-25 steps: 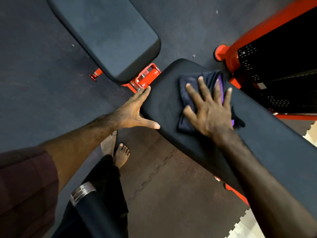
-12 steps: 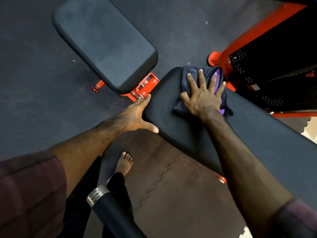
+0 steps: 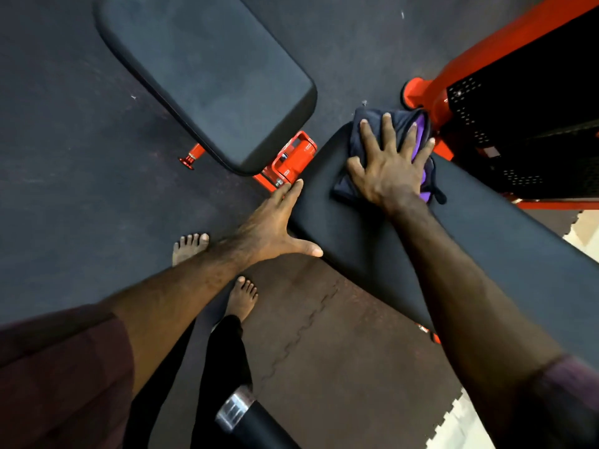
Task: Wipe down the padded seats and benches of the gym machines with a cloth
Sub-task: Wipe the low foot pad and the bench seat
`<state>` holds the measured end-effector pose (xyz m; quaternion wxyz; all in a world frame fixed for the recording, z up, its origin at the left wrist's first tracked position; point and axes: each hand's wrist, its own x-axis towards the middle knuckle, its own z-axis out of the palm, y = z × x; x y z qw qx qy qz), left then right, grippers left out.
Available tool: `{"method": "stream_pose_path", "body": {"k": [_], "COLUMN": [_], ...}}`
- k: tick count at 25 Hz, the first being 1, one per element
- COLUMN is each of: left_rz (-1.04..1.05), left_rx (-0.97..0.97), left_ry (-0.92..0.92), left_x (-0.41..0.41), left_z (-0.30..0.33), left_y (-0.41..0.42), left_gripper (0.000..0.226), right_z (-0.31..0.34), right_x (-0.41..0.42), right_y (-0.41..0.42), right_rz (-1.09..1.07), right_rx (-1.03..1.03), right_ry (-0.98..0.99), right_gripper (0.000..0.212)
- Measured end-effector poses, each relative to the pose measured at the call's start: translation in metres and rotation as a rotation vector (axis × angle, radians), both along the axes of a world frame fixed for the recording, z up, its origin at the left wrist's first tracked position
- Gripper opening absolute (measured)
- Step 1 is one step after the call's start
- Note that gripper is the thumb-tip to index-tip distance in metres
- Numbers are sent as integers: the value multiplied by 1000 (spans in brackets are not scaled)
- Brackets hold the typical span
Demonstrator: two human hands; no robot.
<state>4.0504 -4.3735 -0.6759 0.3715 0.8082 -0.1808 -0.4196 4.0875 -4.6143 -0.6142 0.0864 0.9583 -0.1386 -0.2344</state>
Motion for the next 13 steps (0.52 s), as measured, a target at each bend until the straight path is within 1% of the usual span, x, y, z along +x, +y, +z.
{"method": "stream_pose_path", "body": {"k": [1,4,5,6,7,10,11,12,13], "left_rz": [7,28,25,19,9,-8,0,14,36], "left_rx": [-4,-39,-53,-63,-68,-65,-70,-82,-94], "left_ry": [6,23,30,36,38,46,62,74,76], "left_x": [0,5,7,10,12,17,17,17,16], "left_z": [-1,-4,-5,-6,-6,-14,-16,-15,-14], "left_y": [1,6,8,9,10,14,16,17,17], "left_gripper": [149,146,145,144,142,140,140,140,137], "right_z": [-4,8,12,10,6,-18,-24,-27,-24], "right_x": [-3,-55,-58,-48,-28,32,30,17,-5], "right_y": [9,25,20,13,9,20,35,50,65], "right_rz": [42,319,348,348,299,17,0,65,178], "right_rx": [13,76,97,84,47,-18,-21,-17,14], "right_ry": [8,38,46,35,33,27,35,31,47], "right_gripper": [77,74,75,76,77,77,75,74,72]}}
